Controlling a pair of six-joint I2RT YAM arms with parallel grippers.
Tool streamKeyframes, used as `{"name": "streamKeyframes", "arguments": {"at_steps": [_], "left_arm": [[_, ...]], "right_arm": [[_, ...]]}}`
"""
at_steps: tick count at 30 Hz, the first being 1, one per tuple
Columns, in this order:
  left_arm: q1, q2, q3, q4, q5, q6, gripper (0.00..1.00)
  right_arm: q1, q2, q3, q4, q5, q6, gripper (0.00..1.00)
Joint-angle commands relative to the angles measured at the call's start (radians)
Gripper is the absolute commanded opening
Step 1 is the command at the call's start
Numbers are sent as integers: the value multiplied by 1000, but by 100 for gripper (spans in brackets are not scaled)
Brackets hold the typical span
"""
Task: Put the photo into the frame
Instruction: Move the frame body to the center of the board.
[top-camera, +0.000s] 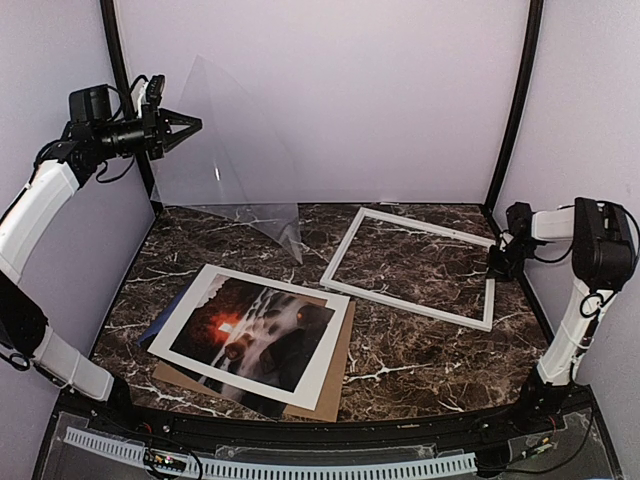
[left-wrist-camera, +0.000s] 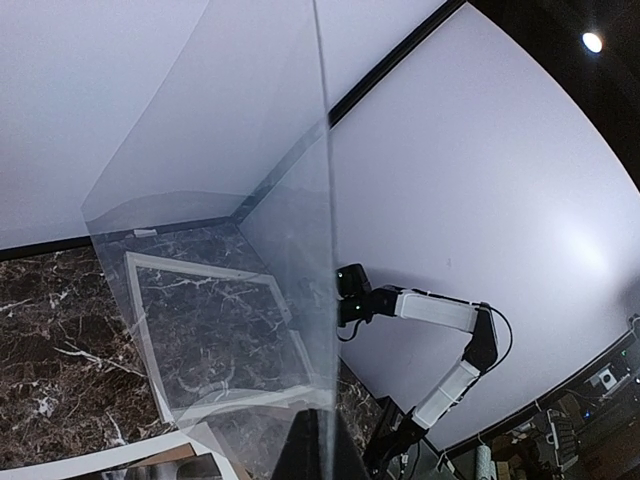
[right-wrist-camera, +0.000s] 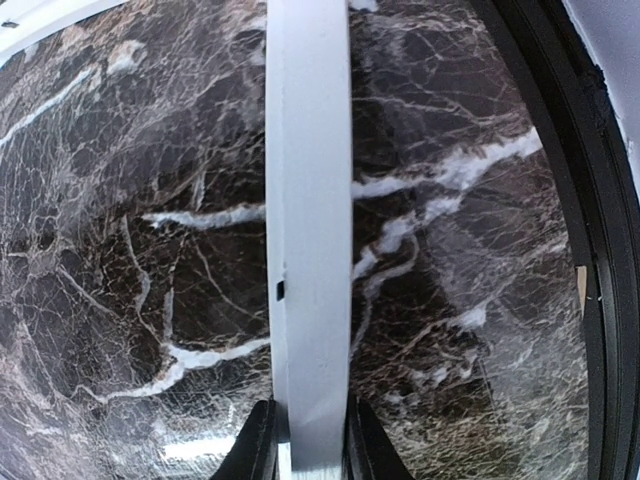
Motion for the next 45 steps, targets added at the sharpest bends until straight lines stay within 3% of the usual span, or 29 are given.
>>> {"name": "streamKeyframes", "arguments": {"at_steps": [1, 7, 18, 27, 35, 39, 45], "left_arm": [[-8, -22, 27, 7, -8, 23, 0], [-12, -18, 17, 4, -22, 31, 0], [-26, -18, 10, 100, -7, -33, 0], [-57, -20, -6, 147, -11, -66, 0], [-166, 7, -46, 274, -35, -122, 0], [-233, 55, -47, 329, -72, -142, 0], [-331, 166, -10, 437, -123, -220, 0]], "right_arm": [[-31, -2, -5, 21, -87, 4, 10], [-31, 8, -7, 32, -180, 0, 3], [-10, 29, 23, 15, -213, -46, 0], [92, 116, 160, -56, -188, -112, 0], [181, 185, 236, -57, -186, -113, 0], [198, 215, 278, -63, -184, -96, 7], [189, 192, 332, -83, -198, -66, 36]]}}
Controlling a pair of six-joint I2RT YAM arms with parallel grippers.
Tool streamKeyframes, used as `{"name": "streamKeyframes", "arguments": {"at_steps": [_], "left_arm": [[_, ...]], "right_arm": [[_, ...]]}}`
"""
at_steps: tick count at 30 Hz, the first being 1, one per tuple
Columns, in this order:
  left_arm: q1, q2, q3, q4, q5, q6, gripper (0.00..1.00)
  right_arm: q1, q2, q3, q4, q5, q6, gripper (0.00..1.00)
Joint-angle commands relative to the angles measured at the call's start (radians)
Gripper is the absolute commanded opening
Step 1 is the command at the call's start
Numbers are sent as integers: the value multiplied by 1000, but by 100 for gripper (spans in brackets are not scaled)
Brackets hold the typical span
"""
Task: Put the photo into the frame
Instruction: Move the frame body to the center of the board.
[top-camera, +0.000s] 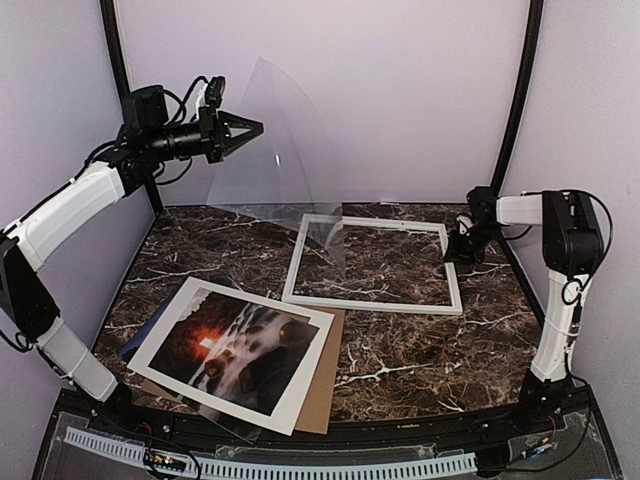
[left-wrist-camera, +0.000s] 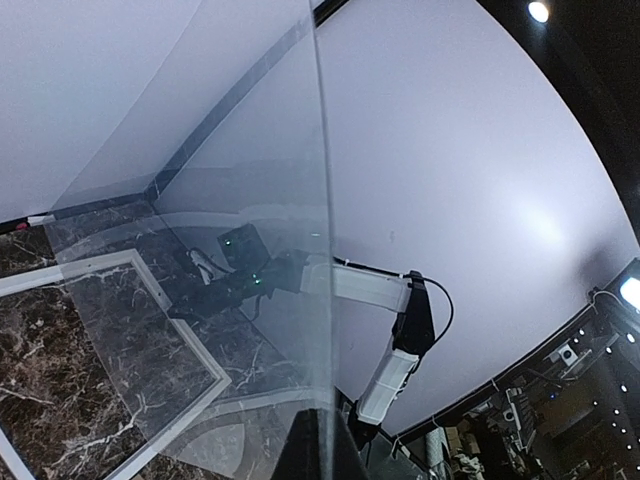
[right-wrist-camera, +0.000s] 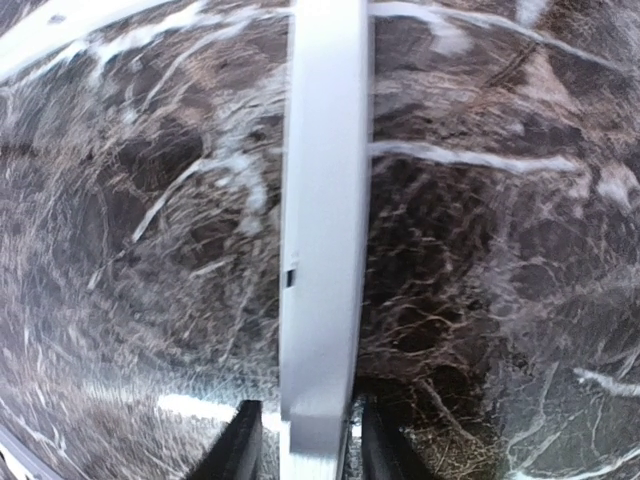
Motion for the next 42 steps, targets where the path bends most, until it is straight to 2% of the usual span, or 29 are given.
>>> {"name": "streamKeyframes", "arguments": {"at_steps": [1, 8, 15, 20, 23, 28, 34, 42], "left_arm": [[-65, 74, 43, 145, -54, -77, 0], [-192, 219, 148, 242, -94, -145, 0], [-305, 413, 357, 307, -126, -229, 0], [-350, 540, 453, 398, -119, -321, 0], [-352, 563, 417, 467, -118, -368, 0], [-343, 568, 278, 464, -217, -334, 0], [-308, 613, 157, 346, -373, -282, 0], [-291, 724, 124, 273, -426, -202, 0]], "right_arm": [[-6, -34, 46, -26, -46, 23, 41], [-56, -129, 60, -23, -105, 81, 54], [-175, -218, -4, -30, 24, 126, 56], [-262, -282, -50, -11, 40, 143, 55], [-272, -290, -54, -20, 44, 132, 55], [-272, -275, -65, -13, 27, 130, 55], [-272, -265, -69, -5, 29, 130, 54], [-267, -248, -105, 21, 13, 133, 54]]}}
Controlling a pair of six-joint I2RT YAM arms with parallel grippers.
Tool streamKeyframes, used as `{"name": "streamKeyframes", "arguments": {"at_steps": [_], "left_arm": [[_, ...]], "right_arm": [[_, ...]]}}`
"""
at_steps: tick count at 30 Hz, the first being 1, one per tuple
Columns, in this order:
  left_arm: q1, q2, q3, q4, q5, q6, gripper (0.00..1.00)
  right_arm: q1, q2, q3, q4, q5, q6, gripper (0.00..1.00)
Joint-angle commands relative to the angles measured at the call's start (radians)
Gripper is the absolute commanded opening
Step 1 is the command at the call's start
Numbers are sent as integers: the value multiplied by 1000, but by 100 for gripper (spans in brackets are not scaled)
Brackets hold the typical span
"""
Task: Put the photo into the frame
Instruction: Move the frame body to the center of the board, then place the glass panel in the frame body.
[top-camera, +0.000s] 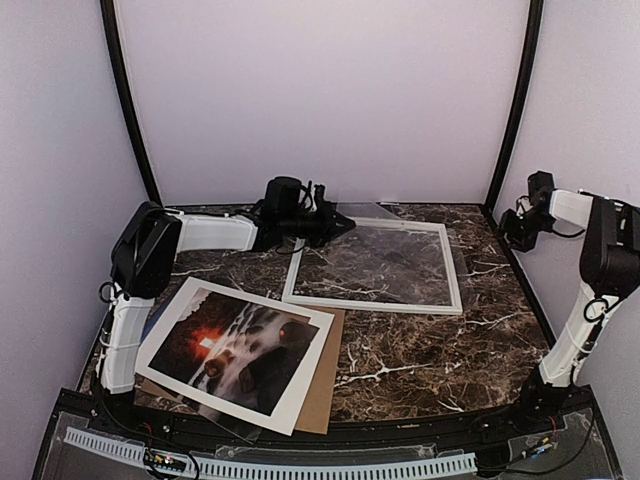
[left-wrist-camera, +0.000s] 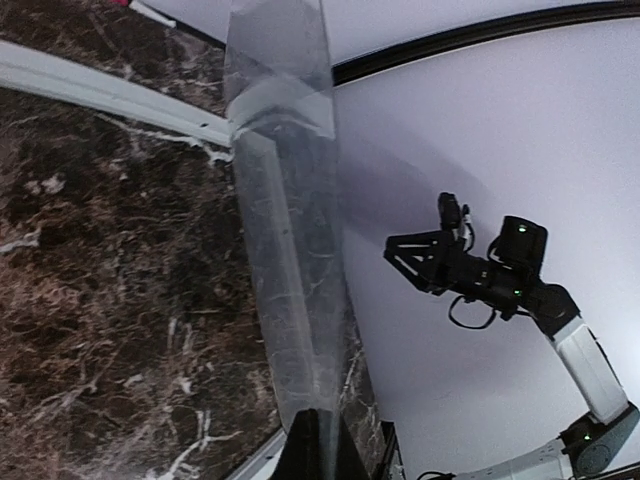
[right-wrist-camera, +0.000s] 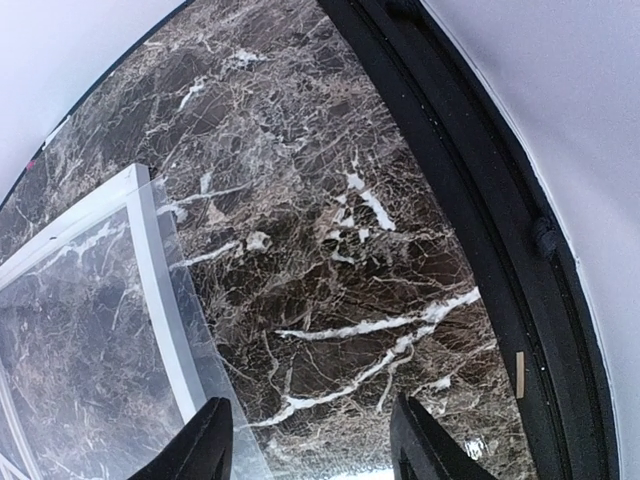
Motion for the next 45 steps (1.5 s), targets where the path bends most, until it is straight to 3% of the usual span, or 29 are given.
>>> {"name": "streamKeyframes", "arguments": {"at_steps": [1, 27, 45], "left_arm": [[8, 15, -37, -31, -53, 70, 0], [63, 11, -69, -103, -77, 129, 0], [75, 85, 65, -215, -44, 224, 0]], "right_arm": [[11, 19, -30, 37, -14, 9, 54], [182, 136, 8, 72, -47, -67, 61], [208, 137, -7, 69, -57, -76, 63]]}}
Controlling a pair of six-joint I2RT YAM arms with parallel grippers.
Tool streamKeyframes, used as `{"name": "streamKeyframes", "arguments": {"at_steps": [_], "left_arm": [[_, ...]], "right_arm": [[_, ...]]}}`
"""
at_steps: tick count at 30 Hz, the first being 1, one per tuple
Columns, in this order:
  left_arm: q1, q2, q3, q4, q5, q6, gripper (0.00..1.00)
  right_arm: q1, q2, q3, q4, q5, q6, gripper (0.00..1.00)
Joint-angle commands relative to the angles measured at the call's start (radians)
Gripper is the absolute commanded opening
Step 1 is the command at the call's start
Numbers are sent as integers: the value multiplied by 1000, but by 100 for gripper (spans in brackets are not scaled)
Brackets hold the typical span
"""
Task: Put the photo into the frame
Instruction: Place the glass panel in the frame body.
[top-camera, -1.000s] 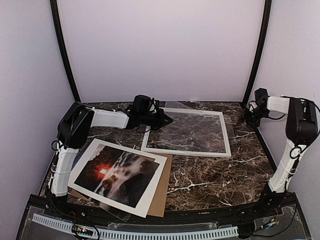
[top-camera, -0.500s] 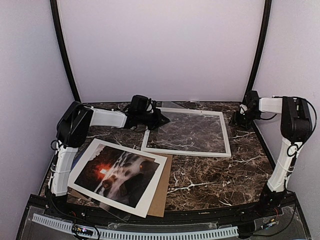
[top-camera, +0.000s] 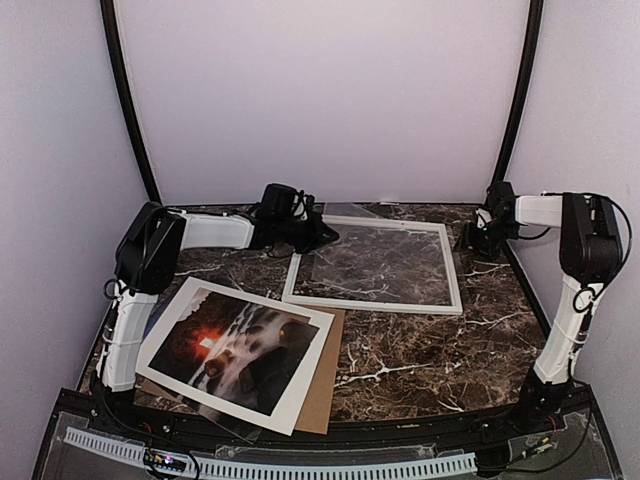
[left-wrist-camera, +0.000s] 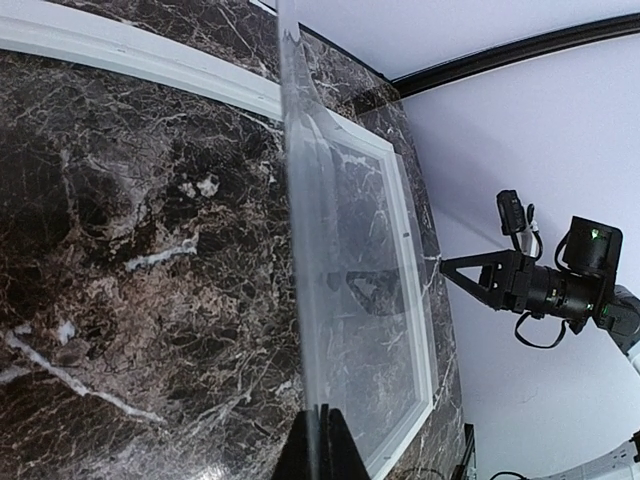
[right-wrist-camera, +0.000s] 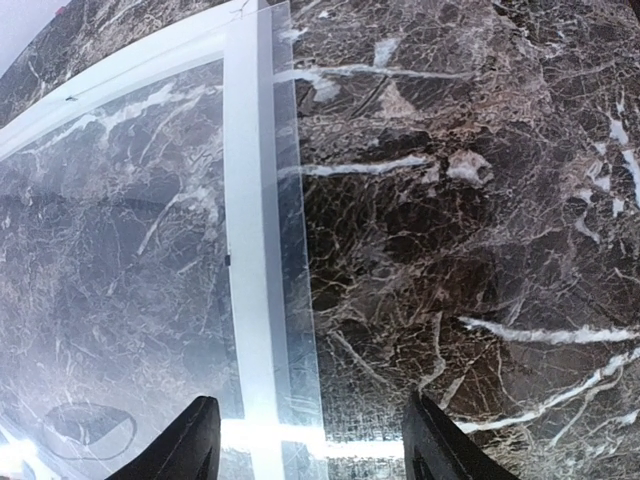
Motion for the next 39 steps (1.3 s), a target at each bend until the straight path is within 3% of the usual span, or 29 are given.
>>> {"name": "streamKeyframes", "arguments": {"at_steps": [1, 39], "left_arm": [[6, 13, 52, -36, 16, 47, 0], [24, 45, 112, -79, -15, 80, 0]], "right_arm": [[10, 5, 4, 14, -12, -7, 63], [11, 12, 4, 5, -15, -17, 69]]}}
